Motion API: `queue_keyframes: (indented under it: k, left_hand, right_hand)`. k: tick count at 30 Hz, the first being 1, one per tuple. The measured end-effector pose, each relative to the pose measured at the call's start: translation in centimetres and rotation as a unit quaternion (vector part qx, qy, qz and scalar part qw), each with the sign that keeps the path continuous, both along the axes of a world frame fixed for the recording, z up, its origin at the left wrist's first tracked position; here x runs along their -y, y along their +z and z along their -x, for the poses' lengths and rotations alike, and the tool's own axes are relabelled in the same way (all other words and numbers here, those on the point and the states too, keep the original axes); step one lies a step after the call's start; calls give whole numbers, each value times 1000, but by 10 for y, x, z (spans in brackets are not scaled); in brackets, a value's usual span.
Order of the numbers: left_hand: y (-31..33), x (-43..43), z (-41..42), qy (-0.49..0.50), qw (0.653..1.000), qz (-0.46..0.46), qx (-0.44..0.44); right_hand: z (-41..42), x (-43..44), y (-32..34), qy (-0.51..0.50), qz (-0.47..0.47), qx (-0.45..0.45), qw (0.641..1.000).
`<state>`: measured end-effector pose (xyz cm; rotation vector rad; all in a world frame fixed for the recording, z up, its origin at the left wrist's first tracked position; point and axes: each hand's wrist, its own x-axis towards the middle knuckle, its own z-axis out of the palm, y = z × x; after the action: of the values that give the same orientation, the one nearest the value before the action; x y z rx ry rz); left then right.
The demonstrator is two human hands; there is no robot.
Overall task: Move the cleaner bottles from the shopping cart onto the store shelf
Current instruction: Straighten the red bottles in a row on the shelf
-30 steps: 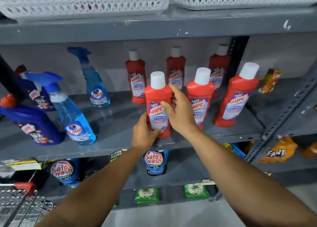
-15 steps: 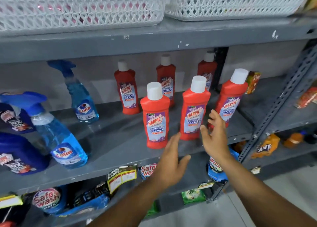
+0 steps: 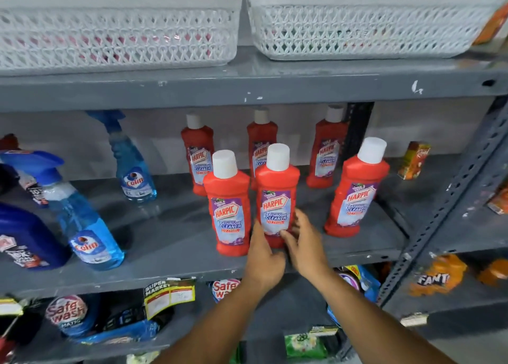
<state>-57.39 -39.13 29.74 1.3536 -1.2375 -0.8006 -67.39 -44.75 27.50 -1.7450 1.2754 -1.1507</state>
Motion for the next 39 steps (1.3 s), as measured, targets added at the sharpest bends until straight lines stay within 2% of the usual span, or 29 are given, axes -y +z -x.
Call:
queue_keyframes:
  k: [2, 5, 7, 9, 11, 13, 17, 19, 24, 30, 32, 34, 35, 36, 38, 39]
  left_hand:
    - [-2, -8, 2, 2, 1000, -10, 8]
    - [-18, -43, -5, 55, 998, -12, 18]
    - [-26, -67, -22, 153, 988, -4, -2]
    - [-28, -69, -48, 224, 974, 5, -24]
    - [-21, -56, -72, 215, 976, -15, -19]
    - [-12, -39, -90, 165, 985, -40, -15]
    - [-5, -18, -111, 67, 996, -54, -35]
    - [-6, -18, -116, 35, 998, -48, -20]
    - [-17, -20, -138, 66, 997, -30, -38]
    - [-17, -16, -150, 75, 995, -39, -55]
    - [-14, -26, -143, 158, 987, -24, -19]
    - [-15, -46, -128, 248, 967, 18, 51]
    - [-14, -58, -113, 223, 970, 51, 80]
    - [-15, -65, -94, 158, 979, 77, 106]
    - [-15, -61, -52, -4, 988, 73, 137]
    - [-14, -49, -29, -76, 987, 50, 133]
  right_hand:
    - [5, -5, 1, -8, 22, -9, 1000]
    - [8, -27, -3, -70, 118, 0, 991]
    - [-1, -52, -6, -25, 149, 1, 988]
    - [-18, -65, -12, 42, 141, -12, 989]
    - [-37, -67, -15, 69, 105, -6, 992]
    - [-54, -66, -16, 63, 74, -1, 995]
    - [-78, -65, -15, 45, 32, -61, 997]
    - [-85, -66, -14, 43, 21, -56, 997]
    - [-107, -65, -16, 76, -24, -56, 995]
    - [-122, -66, -16, 91, -16, -80, 993]
    - [-112, -69, -13, 87, -5, -46, 995]
    - [-82, -72, -9, 34, 32, 34, 998]
    - [-60, -71, -7, -17, 56, 69, 996]
    - [-33, -67, -6, -77, 82, 93, 989]
    - [26, -45, -5, -204, 108, 107, 967]
    - [56, -29, -3, -251, 82, 101, 959]
